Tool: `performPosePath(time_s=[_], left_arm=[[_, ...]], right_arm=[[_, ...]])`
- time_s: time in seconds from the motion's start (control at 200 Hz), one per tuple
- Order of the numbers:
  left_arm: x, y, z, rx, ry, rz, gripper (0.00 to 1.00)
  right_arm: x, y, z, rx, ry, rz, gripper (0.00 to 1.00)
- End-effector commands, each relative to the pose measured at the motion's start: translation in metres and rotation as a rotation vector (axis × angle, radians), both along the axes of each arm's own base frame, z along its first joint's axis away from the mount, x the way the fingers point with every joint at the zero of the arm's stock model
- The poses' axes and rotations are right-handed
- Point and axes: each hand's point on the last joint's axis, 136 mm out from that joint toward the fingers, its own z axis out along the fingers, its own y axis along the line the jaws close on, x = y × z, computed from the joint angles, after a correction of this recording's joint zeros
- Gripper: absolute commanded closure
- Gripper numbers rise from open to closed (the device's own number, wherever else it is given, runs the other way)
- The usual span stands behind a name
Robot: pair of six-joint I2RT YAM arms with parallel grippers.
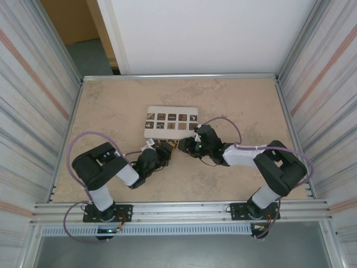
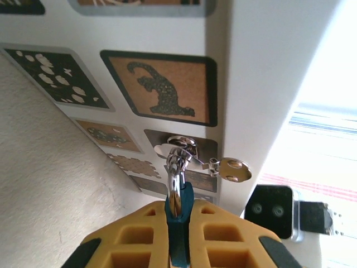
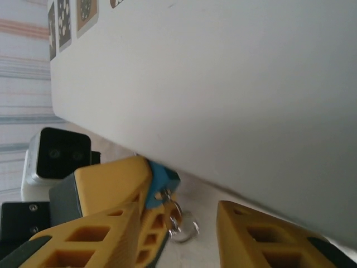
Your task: Unlock the padlock with the key
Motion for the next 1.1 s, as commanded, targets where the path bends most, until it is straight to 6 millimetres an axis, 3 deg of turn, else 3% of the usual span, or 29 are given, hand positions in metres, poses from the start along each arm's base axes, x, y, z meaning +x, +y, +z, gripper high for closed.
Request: performPosePath(time_s=[0.0, 0.19, 0.411, 0.591, 0.731, 0.817, 0.857, 0.927, 1.097], left_arm=[[-0.001, 0.003, 0.013, 0.020, 0.008, 0.005, 1.00], [-0.007, 0.016, 0.022, 0.090, 0.080, 0.000, 1.00], [-0.016, 0.034, 0.041, 0.208, 0.178, -0.018, 1.00], [-0.022, 0.040, 0.050, 0.243, 0.243, -0.043, 1.00], [-0.024, 0.039, 0.053, 0.272, 0.276, -0.064, 1.00], [-0.022, 0.034, 0.055, 0.258, 0.280, -0.080, 1.00], [-0.021, 0.031, 0.056, 0.254, 0.283, -0.089, 1.00], [-0.021, 0.028, 0.056, 0.259, 0.301, -0.099, 1.00], [-0.023, 0.026, 0.054, 0.277, 0.354, -0.115, 1.00]], right_arm=[[-0.007, -0.016, 0.006, -0.072, -0.052, -0.007, 0.51], [-0.018, -0.035, 0.030, -0.166, -0.236, 0.085, 0.40], [-0.031, -0.038, 0.083, -0.302, -0.642, 0.303, 0.30], [-0.052, -0.032, 0.103, -0.364, -1.026, 0.492, 0.27], [-0.070, -0.026, 0.107, -0.425, -1.273, 0.606, 0.25], [-0.071, -0.022, 0.104, -0.485, -1.324, 0.630, 0.24], [-0.072, -0.020, 0.106, -0.506, -1.363, 0.629, 0.19], [-0.072, -0.011, 0.093, -0.563, -1.392, 0.656, 0.19], [-0.066, 0.005, 0.084, -0.655, -1.456, 0.657, 0.25]])
